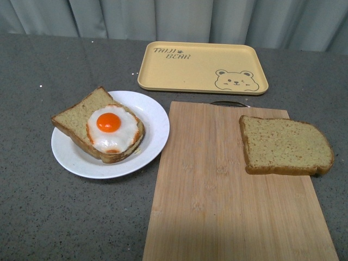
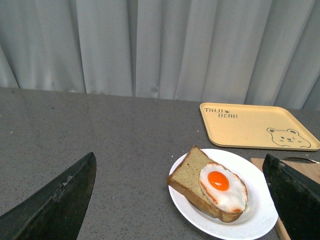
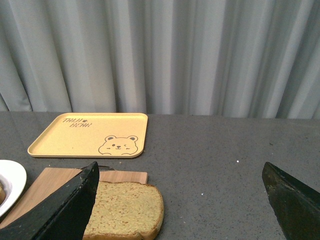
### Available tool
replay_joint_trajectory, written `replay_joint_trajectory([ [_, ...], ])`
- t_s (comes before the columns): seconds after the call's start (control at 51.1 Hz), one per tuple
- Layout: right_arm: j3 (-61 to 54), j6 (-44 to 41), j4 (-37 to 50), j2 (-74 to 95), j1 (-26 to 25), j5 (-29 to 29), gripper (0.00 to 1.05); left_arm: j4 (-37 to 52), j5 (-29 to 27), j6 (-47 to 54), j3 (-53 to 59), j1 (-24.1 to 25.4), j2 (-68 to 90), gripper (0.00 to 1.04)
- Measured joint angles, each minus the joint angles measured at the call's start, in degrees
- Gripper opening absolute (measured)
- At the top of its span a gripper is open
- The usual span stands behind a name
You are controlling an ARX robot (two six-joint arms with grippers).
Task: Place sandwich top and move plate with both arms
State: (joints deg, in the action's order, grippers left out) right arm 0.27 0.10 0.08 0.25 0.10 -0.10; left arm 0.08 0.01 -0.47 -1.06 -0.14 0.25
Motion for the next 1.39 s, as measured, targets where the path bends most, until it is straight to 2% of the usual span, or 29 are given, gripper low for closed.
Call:
replay_joint_trajectory([
  [1.39,0.00,0.00,0.02,0.00,0.00,0.00,0.95,0.00,0.00,0.00,0.00,0.00,0.00,0.98],
])
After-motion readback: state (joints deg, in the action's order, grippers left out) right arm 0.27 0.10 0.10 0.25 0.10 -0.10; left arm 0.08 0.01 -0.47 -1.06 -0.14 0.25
